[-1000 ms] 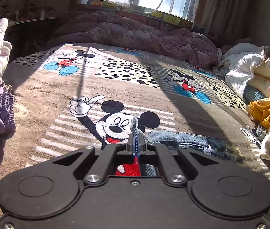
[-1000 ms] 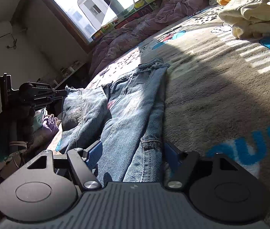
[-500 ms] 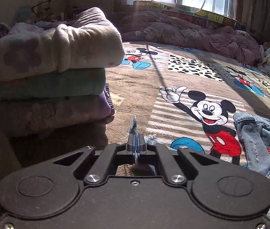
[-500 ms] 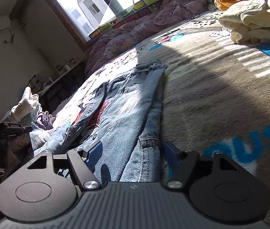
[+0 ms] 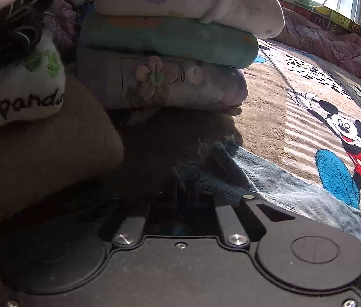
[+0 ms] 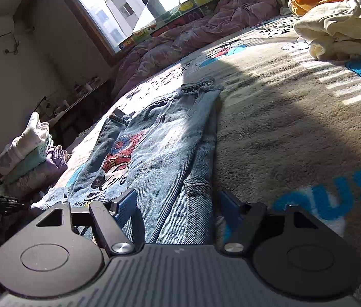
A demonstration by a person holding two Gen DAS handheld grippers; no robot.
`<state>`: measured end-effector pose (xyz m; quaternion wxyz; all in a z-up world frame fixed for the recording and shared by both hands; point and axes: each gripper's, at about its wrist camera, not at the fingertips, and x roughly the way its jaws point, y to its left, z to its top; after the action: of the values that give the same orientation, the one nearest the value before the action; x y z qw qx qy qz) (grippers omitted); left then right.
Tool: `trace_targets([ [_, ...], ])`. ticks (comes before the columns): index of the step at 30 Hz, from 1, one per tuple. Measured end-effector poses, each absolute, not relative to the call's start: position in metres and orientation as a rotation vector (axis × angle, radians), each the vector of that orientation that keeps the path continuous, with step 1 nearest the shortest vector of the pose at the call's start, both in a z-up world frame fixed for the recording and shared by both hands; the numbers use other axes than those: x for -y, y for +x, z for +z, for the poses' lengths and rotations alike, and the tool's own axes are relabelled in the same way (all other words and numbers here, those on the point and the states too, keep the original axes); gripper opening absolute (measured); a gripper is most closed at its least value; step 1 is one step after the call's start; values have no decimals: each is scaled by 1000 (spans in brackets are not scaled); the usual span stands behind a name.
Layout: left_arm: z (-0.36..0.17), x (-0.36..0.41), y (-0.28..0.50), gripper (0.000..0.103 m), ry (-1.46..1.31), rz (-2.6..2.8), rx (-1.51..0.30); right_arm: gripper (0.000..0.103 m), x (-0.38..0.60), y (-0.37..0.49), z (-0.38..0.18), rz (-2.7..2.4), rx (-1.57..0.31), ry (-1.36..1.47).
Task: Fold clothes
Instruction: 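Carry the jeans hem with the left gripper toward the stacked towels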
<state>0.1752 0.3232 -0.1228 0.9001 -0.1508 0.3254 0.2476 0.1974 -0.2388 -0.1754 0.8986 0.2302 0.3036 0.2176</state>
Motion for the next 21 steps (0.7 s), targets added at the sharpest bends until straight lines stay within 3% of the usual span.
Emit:
trace_targets([
  [3,-122,-334,164,41,-458,491,-626,71,239,197,-175,450,-628,474],
  [6,-124,-339,169,42,-507,497,-641,71,238,197,-175,449,-627,466],
  [14,-102,-295,205,39,-146,480,-672,72,237,197,-176,450,-624,459],
  [21,-111,-292,257,39,-121,398,-809,75,234,197,-176,458,-624,447],
])
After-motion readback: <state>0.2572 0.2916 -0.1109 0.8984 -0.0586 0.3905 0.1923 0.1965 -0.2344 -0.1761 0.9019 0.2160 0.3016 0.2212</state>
